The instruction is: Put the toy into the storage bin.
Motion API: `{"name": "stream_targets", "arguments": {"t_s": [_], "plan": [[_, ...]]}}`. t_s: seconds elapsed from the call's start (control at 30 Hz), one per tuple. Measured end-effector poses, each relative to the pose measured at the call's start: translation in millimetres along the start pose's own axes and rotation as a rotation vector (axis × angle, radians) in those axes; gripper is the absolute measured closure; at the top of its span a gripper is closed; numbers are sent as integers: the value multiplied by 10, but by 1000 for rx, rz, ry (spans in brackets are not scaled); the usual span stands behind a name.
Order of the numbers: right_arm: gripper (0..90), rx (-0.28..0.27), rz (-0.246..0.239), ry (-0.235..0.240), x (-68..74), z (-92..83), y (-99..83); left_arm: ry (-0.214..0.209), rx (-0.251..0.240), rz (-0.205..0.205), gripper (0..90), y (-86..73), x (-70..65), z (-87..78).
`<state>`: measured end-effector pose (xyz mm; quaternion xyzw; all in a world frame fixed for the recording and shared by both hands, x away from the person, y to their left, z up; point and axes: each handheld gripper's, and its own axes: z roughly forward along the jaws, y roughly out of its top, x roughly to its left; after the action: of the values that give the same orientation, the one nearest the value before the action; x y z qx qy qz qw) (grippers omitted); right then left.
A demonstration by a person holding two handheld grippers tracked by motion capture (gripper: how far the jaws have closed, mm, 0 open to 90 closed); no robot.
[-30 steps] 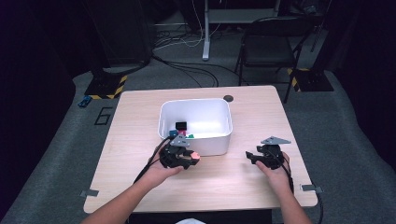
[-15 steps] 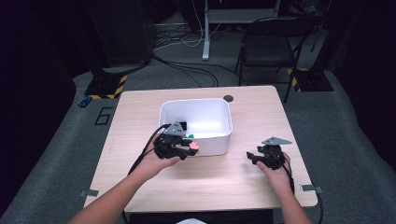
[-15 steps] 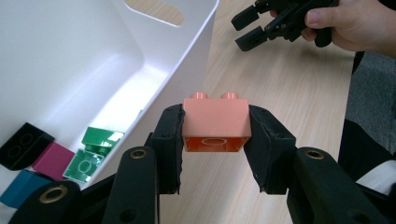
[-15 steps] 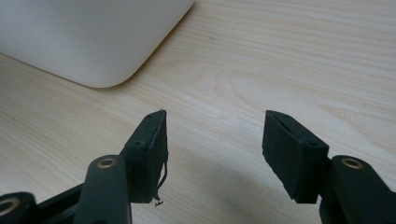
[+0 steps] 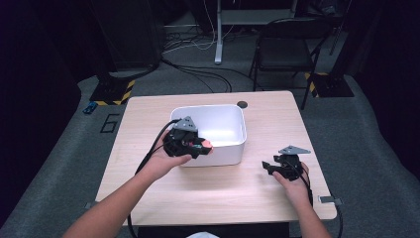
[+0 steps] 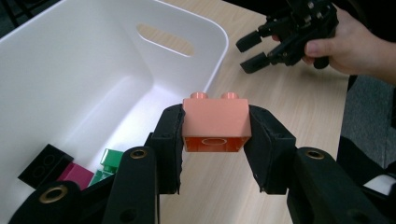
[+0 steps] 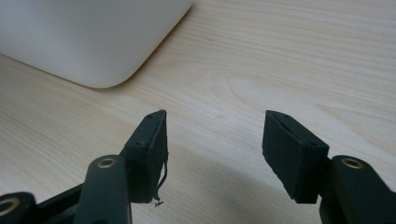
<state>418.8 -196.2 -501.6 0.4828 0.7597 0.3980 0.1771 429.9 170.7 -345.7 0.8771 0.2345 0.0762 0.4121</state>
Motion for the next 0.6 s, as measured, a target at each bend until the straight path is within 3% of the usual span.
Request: {"name": "stream_targets", "arguments": {"t_s": [0.2, 0.3, 0.47, 0.6], "plan": [[401, 2, -4, 1, 14, 5, 5, 25, -21, -46, 586, 80, 188, 13], [401, 3, -4, 1, 17, 4, 4, 43, -13, -66, 586, 83, 281, 68], [401, -6, 6, 1, 8, -8, 6, 73, 9, -66, 586, 71, 369, 137], [400, -3, 2, 4, 7, -4, 6, 87, 6, -96, 586, 33, 442, 208]]}}
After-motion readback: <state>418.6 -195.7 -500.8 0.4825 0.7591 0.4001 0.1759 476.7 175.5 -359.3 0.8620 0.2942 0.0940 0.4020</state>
